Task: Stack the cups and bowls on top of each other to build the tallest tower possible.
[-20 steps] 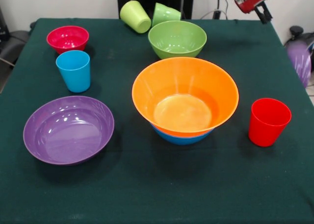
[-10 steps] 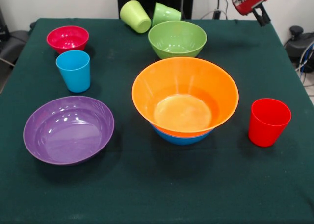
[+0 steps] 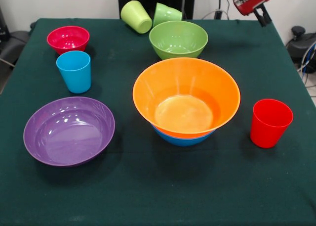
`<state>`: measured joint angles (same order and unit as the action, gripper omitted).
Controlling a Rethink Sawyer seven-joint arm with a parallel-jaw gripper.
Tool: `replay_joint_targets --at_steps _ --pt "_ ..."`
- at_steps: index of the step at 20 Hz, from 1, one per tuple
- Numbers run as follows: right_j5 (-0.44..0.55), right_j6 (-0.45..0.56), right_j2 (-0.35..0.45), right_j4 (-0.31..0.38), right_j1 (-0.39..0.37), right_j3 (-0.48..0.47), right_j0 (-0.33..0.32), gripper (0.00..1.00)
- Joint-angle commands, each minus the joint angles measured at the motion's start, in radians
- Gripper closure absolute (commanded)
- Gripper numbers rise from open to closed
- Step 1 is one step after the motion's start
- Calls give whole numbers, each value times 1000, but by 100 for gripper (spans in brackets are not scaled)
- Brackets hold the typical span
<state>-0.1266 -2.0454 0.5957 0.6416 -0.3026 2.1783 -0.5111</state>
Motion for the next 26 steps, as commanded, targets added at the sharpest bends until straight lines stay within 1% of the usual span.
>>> replay_joint_targets --at_steps 1,4,10,11,22,24,26 --pt "18 -62 -105 -5 -60 -163 82 100" --pt "35 -66 -109 -17 -67 -164 85 100" --pt "42 -66 -129 -18 -87 -173 103 100" --pt "47 -67 -137 -22 -95 -176 112 0" --pt "113 -60 -158 -57 -135 -200 141 0" --pt "123 -60 -176 -64 -145 -208 158 0" --pt "140 -64 -210 -78 -162 -220 189 0"
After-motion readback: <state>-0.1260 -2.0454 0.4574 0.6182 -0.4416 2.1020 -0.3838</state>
